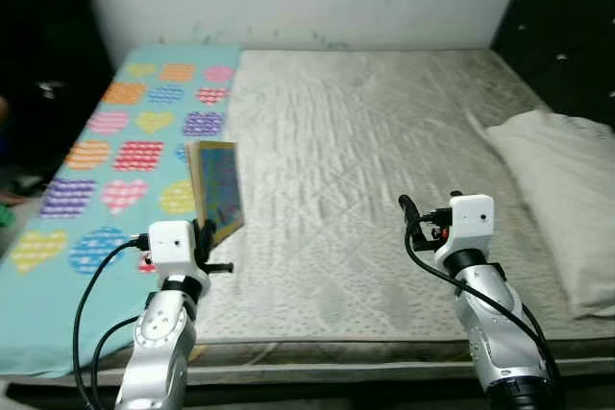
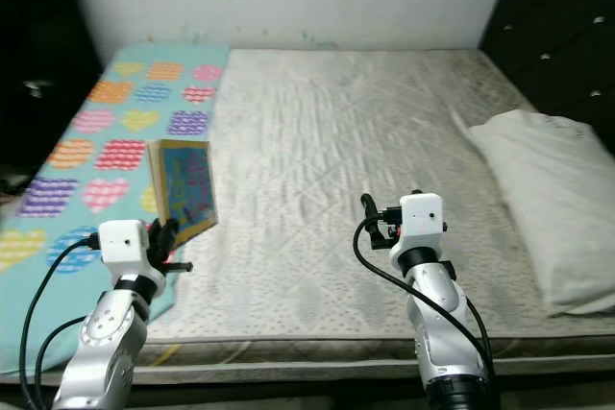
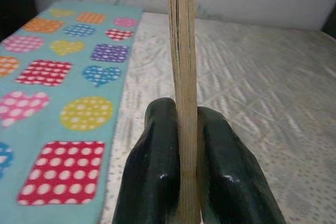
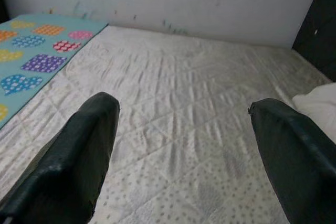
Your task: Clean up the room
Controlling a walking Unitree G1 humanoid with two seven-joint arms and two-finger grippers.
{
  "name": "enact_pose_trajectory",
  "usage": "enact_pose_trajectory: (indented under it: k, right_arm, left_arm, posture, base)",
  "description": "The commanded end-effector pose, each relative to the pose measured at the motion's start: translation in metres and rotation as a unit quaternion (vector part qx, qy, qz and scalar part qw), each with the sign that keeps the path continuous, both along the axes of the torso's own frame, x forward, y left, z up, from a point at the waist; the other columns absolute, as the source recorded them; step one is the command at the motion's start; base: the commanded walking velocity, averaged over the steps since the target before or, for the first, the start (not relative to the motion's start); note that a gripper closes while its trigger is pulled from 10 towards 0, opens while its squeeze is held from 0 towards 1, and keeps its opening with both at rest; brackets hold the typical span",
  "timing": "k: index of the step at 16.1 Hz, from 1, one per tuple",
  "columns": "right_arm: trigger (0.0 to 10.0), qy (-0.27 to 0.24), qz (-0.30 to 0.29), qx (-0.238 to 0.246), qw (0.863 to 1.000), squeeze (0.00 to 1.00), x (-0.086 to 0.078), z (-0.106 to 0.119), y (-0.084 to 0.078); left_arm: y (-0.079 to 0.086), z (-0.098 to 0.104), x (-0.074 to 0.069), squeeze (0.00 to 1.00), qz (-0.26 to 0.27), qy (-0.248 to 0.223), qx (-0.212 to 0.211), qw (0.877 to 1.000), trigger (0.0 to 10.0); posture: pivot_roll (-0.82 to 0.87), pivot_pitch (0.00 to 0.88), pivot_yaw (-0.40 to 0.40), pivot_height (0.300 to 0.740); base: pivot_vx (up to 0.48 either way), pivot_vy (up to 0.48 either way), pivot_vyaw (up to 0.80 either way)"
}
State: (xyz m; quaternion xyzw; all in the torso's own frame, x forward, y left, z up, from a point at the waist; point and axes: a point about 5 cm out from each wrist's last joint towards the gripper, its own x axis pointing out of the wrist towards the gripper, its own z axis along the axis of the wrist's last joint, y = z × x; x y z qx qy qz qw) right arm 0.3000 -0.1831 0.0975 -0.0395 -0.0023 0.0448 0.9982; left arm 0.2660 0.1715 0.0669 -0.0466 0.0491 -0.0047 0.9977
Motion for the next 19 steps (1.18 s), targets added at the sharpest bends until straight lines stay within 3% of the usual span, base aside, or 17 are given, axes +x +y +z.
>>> enact_pose_trajectory:
  k: [1, 3, 6, 10, 12, 15, 19]
  right_arm:
    - [10.0, -0.004, 0.007, 0.001, 1.0, 0.0, -0.001, 0.003, 0.001]
    - [10.0, -0.001, 0.006, -0.005, 1.0, 0.0, -0.003, 0.0, 0.001]
    - [10.0, -0.017, -0.044, -0.022, 0.999, 0.0, -0.004, 0.005, -0.009]
    - [10.0, 0.024, -0.128, -0.069, 0.989, 0.0, -0.031, -0.008, -0.061]
    - [10.0, 0.027, -0.126, -0.073, 0.989, 0.0, -0.039, -0.006, -0.071]
    - [10.0, 0.036, -0.096, -0.053, 0.993, 0.0, -0.043, -0.005, -0.067]
    - [10.0, 0.031, -0.066, -0.049, 0.996, 0.0, -0.039, -0.002, -0.05]
  left_arm:
    - [0.011, 0.009, -0.003, 0.0, 0.017, -0.021, 0.015, 1.0, 10.0]
    - [0.016, 0.008, -0.008, 0.0, 0.022, -0.018, 0.02, 0.999, 10.0]
    - [0.018, 0.009, -0.009, 0.0, 0.023, -0.019, 0.026, 0.999, 10.0]
    - [0.03, 0.012, -0.027, 0.0, 0.052, -0.019, 0.039, 0.998, 10.0]
    - [0.035, 0.018, -0.038, 0.0, 0.06, -0.025, 0.051, 0.997, 10.0]
    - [0.037, 0.016, -0.052, 0.0, 0.059, -0.014, 0.06, 0.996, 10.0]
    - [0.032, 0.016, -0.049, 0.0, 0.052, -0.009, 0.054, 0.997, 10.0]
  posture:
    - [-0.13, 0.0, -0.017, 0.74]
    - [-0.12, 0.0, -0.016, 0.74]
    - [-0.13, 0.0, -0.013, 0.74]
    - [-0.13, 0.0, -0.012, 0.74]
    - [-0.14, 0.0, -0.009, 0.74]
    - [-0.14, 0.0, -0.011, 0.74]
    - [-0.14, 0.0, -0.012, 0.74]
  base:
    - [0.0, 0.0, 0.0]
    - [0.0, 0.0, 0.0]
    - [0.0, 0.0, 0.0]
    - [0.0, 0.0, 0.0]
    - [0.0, 0.0, 0.0]
    - [0.0, 0.0, 0.0]
    - [0.0, 0.0, -0.2]
